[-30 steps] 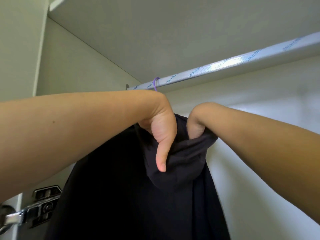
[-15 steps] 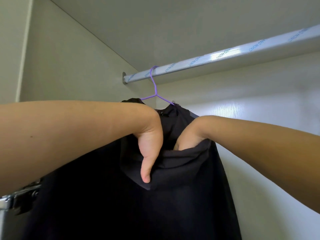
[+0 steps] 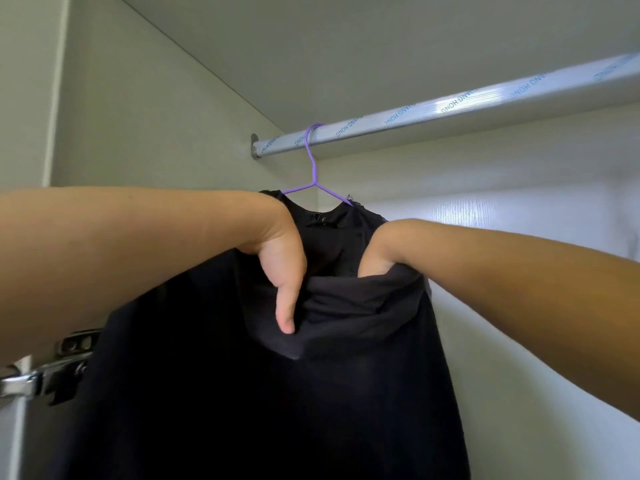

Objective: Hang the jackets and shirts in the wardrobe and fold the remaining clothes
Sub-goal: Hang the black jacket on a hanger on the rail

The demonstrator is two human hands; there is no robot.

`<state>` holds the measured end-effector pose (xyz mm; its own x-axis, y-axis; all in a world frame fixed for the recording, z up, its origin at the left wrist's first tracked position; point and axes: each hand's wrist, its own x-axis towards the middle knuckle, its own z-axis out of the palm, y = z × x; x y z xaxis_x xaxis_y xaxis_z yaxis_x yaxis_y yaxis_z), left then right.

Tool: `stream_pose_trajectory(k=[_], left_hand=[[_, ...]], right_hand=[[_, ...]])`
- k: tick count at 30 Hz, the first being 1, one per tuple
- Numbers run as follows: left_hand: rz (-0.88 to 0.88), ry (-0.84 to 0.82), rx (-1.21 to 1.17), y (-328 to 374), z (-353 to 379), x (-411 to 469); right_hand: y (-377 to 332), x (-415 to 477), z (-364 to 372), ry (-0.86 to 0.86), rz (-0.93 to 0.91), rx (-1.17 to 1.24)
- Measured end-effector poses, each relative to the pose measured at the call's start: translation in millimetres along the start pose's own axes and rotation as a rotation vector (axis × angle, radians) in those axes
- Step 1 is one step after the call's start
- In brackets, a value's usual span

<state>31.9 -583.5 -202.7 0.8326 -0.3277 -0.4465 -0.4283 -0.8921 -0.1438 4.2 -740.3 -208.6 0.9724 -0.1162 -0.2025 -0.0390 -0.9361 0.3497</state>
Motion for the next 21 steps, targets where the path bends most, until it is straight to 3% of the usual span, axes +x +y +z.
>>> stream_pose_trajectory(k=[2, 5, 7, 13, 15, 18, 20, 21], left_hand=[[0.064, 0.109, -0.028, -3, -1, -7], [0.118, 0.420, 0.019, -7, -13, -24], [0.103, 0.637, 0.121, -7, -19, -30], [-0.009, 0.852, 0.456, -11, -20, -22], [-0.061, 0.931, 0.472, -16, -21, -17], [-0.197, 1.091, 0.563, -23, -13, -12], [-0.203, 1.345, 0.503, -26, 5, -2], [-0.166, 1.567, 0.414, -26, 19, 6]], right_hand=[[15, 3, -2, 0.006, -0.029, 0.280], [32, -2, -7, 0.255, -0.203, 0.613], [42, -7, -16, 0.221, -0.336, 0.739], [81, -7, -5, 0.072, -0.514, 0.525], [88, 3, 0, 0.271, -0.455, 0.402], [94, 21, 8, 0.804, -0.294, 0.392], [94, 37, 24, 1.019, -0.270, 0.641], [92, 47, 37, 1.067, -0.265, 0.842]])
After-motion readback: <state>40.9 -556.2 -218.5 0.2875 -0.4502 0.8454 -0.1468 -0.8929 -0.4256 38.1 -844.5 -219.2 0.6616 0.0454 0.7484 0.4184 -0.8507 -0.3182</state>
